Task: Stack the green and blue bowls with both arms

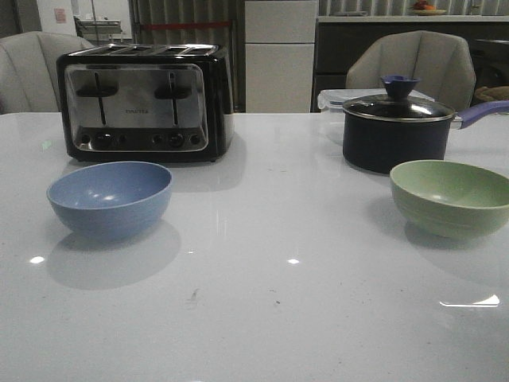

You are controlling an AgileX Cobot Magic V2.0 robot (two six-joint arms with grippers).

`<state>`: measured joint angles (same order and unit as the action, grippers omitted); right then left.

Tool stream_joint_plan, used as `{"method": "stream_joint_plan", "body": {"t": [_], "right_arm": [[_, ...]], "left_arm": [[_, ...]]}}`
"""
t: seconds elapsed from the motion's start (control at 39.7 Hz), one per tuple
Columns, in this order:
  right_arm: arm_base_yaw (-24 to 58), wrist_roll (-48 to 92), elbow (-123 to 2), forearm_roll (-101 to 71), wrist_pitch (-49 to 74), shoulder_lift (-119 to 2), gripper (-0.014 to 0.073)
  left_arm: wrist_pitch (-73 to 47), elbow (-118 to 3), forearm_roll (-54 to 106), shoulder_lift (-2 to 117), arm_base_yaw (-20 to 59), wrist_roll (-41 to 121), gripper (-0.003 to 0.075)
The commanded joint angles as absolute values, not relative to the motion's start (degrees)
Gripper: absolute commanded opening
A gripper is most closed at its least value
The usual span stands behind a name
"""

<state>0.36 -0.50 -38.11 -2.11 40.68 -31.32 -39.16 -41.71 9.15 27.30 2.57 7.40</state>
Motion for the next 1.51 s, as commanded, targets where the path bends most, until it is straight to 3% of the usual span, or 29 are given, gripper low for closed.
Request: {"method": "stream_joint_plan", "body": {"t": [0.0, 0.3, 0.43, 0.5, 0.6, 0.73, 1.23, 1.49], "right_arm": [[0.17, -0.42, -40.11, -1.57, 37.09, -35.47, 0.0055], [0.17, -0.42, -40.11, -1.57, 37.09, -46.29, 0.0090], [0.17, -0.42, -40.11, -1.57, 37.09, -50.28, 0.0275], [0.17, -0.42, -40.11, -1.57, 36.60, -52.69, 0.0417], [0.17, -0.42, -40.11, -1.57, 34.75, -55.91, 0.0517], [0.17, -0.42, -41.38, -1.57, 31.66, -59.80, 0.0520], [-6.20, 5.59, -65.66, -11.31, 37.69, -92.26, 0.0520], [-6.20, 5.64, -72.86, -11.31, 38.21, -102.60, 0.0507]], "left_arm": [[-36.07, -42.67, 9.75, 30.17, 2.69, 7.12, 0.0093], [-36.93, -41.58, 8.54, 35.12, 2.69, 7.12, 0.0095], [-36.93, -41.58, 7.63, 36.29, 2.69, 7.12, 0.0170], [-36.81, -41.58, 7.63, 36.59, 2.69, 7.12, 0.0265], [-36.13, -41.58, 7.63, 36.69, 2.69, 7.12, 0.0419], [-35.59, -41.58, 7.63, 36.69, 2.69, 7.12, 0.0519], [-35.59, -41.58, 7.63, 36.69, 2.69, 7.12, 0.0518], [-35.59, -41.58, 7.63, 36.69, 2.69, 7.12, 0.0518]]}}
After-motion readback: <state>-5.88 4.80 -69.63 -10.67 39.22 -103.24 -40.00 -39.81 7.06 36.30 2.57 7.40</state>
